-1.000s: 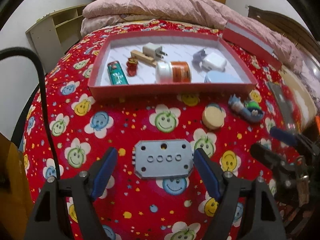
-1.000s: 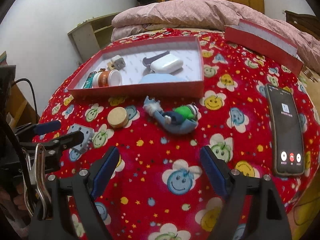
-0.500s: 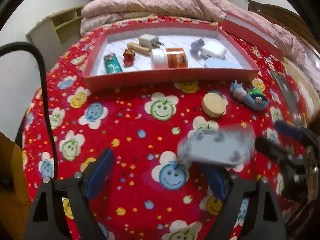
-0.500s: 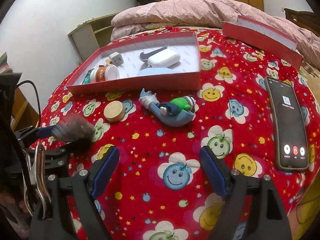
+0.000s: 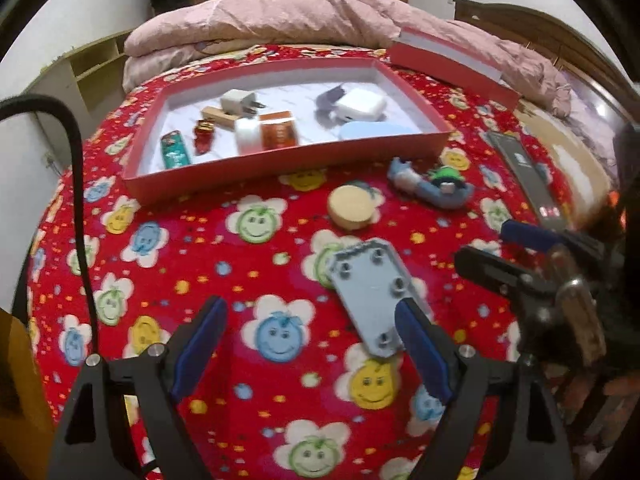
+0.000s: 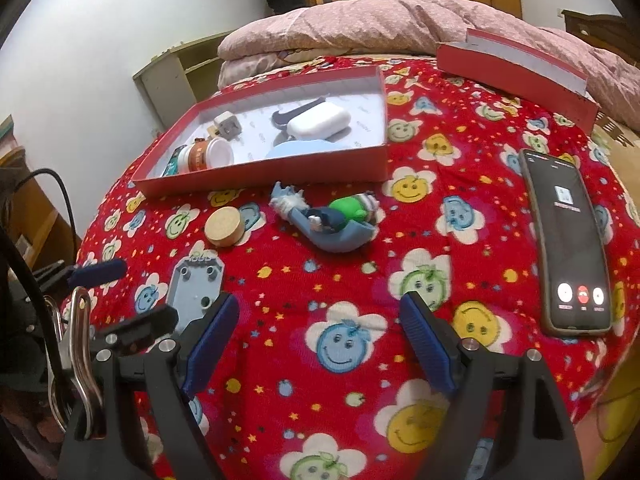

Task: Organize rigid objects
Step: 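Grasp the grey perforated plastic plate with the left gripper, then grasp the round wooden disc with the right gripper while the left gripper lifts the grey plate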

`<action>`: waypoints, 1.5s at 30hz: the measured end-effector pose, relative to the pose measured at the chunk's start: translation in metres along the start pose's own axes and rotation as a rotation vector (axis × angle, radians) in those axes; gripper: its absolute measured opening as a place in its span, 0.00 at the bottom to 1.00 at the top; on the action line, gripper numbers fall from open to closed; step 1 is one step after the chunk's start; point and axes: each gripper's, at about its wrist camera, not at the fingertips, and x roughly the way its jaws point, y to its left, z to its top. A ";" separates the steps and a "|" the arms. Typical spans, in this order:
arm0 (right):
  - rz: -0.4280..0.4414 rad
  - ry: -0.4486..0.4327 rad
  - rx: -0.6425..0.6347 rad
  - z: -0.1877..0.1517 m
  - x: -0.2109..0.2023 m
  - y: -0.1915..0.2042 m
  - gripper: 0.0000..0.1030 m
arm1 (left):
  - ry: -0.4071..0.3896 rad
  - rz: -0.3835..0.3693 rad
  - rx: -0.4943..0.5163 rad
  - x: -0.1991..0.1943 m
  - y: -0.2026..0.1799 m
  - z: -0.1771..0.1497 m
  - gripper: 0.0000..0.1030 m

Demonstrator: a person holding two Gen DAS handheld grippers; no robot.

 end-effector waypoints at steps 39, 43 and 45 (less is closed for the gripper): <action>0.097 0.061 -0.133 0.034 0.042 0.059 0.44 | -0.014 0.038 -0.201 -0.002 0.069 -0.009 0.37; 0.053 0.053 -0.176 0.041 0.054 0.072 0.41 | -0.019 0.030 -0.197 -0.003 0.067 -0.011 0.40; 0.040 0.044 -0.194 0.044 0.057 0.076 0.32 | -0.022 0.024 -0.198 -0.003 0.067 -0.010 0.41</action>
